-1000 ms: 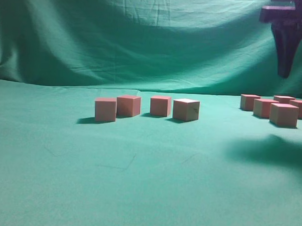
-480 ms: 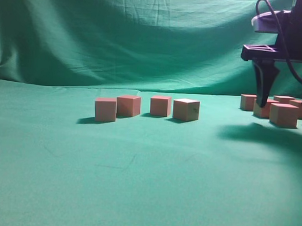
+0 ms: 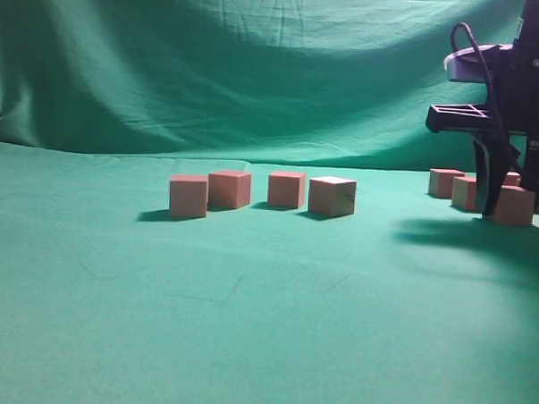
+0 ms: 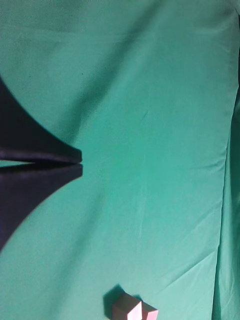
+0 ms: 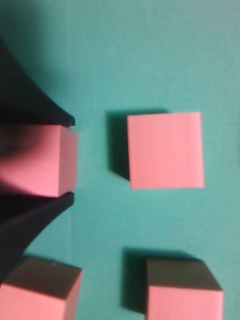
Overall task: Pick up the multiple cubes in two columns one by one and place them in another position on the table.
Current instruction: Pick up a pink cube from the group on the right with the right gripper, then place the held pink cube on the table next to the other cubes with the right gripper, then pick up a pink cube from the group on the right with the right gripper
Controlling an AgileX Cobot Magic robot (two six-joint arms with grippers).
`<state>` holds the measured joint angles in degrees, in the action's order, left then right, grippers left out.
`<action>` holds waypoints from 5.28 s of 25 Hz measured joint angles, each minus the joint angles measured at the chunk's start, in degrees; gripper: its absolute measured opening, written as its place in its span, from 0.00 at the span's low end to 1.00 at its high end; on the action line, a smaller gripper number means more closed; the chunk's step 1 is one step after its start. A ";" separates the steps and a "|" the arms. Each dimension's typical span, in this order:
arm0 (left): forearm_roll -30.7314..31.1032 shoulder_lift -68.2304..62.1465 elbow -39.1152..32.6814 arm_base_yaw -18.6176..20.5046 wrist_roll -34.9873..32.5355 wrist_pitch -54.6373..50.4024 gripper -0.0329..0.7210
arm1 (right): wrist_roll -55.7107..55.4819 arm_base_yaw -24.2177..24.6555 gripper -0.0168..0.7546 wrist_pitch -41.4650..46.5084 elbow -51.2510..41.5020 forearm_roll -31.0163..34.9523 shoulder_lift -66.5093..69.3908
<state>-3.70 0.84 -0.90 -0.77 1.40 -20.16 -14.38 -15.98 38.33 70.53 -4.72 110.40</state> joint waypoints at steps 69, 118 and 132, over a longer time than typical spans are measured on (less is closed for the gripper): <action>0.00 0.00 0.00 0.00 0.00 0.00 0.04 | 7.74 -33.90 0.37 11.65 22.88 -0.62 12.67; 0.00 0.00 0.00 0.00 0.00 0.00 0.04 | 10.00 7.54 0.71 24.29 3.88 1.89 -20.23; 0.00 0.00 0.00 0.00 0.00 0.00 0.04 | 10.23 11.48 0.71 2.17 -6.35 4.96 -10.70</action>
<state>-3.70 0.84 -0.90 -0.77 1.40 -20.16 -4.14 -4.50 40.50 64.18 0.24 99.71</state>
